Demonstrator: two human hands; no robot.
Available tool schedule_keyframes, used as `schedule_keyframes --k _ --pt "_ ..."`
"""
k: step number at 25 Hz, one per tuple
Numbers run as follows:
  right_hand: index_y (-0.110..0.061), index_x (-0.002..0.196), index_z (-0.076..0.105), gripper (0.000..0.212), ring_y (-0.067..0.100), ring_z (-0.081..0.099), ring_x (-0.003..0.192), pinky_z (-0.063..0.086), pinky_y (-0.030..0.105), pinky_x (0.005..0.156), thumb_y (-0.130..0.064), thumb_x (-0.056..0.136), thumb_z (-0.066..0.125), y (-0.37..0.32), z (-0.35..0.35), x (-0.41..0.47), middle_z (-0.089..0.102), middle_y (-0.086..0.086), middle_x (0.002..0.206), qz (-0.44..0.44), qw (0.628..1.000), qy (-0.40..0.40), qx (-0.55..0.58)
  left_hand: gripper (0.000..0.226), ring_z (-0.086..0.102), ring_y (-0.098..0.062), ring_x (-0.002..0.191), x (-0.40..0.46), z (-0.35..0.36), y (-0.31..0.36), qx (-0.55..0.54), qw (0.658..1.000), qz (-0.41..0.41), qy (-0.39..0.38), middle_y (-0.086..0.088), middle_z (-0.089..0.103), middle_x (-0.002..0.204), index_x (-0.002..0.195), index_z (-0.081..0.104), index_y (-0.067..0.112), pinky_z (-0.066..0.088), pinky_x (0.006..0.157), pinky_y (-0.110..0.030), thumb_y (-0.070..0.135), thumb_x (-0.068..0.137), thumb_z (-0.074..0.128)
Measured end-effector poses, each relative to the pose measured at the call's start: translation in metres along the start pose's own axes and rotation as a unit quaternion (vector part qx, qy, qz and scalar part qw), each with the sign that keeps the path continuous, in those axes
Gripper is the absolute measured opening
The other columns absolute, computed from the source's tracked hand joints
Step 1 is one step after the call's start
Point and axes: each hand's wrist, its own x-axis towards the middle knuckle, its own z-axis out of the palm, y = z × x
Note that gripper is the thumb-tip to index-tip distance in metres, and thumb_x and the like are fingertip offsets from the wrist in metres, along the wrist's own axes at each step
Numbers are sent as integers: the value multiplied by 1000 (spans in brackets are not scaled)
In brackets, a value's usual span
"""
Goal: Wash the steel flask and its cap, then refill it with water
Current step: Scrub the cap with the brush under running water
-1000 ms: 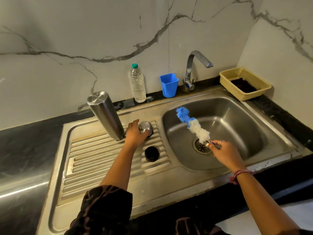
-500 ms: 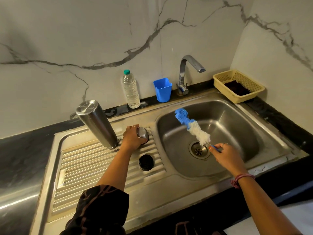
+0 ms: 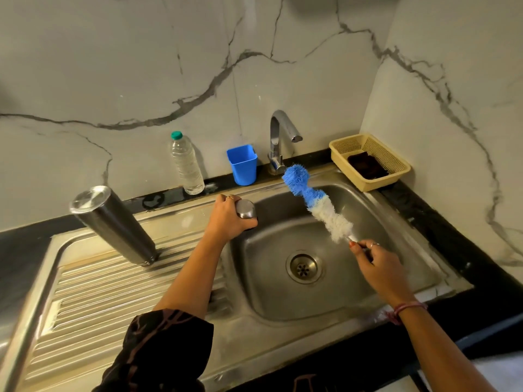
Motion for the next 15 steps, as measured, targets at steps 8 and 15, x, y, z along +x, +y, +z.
schedule_keyframes --k 8,15 --pt "-19 90 63 26 14 59 53 51 32 52 -42 92 50 33 -27 46 61 0 59 -43 999 -16 17 77 39 -32 131 47 43 62 73 995 71 -18 -7 32 150 152 30 10 33 110 -41 37 88 64" --pt "-23 88 62 26 12 62 59 52 24 56 -47 89 53 56 -29 78 64 -1 64 -20 997 -48 52 68 23 -26 147 99 62 99 176 979 92 -49 -3 8 165 157 13 11 27 113 -43 41 101 38"
